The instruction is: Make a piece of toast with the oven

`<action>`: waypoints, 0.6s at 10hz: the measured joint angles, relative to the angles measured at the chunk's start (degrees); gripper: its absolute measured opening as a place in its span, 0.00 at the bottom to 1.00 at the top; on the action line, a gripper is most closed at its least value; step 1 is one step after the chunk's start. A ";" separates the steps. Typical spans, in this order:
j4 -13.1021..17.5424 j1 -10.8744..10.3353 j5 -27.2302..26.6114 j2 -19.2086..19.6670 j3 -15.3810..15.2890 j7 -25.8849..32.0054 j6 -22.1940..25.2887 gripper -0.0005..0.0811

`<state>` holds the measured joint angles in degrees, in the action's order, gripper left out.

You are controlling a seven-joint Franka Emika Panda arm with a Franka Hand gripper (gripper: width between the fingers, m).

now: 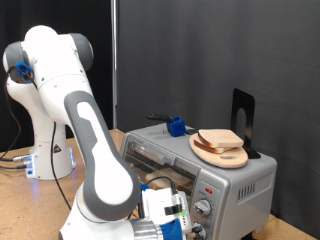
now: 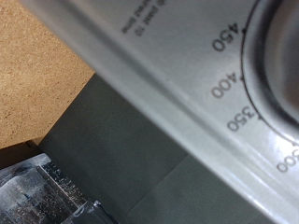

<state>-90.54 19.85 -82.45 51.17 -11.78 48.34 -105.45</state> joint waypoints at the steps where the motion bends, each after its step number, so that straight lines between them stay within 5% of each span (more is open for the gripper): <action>1: -0.02 0.00 -0.20 -0.12 -0.04 0.00 -0.05 0.13; 3: -0.02 0.17 -0.44 -0.88 -0.04 -0.17 -0.04 0.45; 4: -0.06 0.29 -0.43 -1.23 -0.03 -0.51 -0.04 0.45; 5: -0.38 0.34 -0.34 -1.37 0.29 -0.95 -0.33 0.67; 6: -0.74 0.50 -0.28 -1.50 0.65 -1.79 -0.25 0.67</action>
<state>-91.27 20.35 -82.73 49.68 -11.13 46.55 -105.70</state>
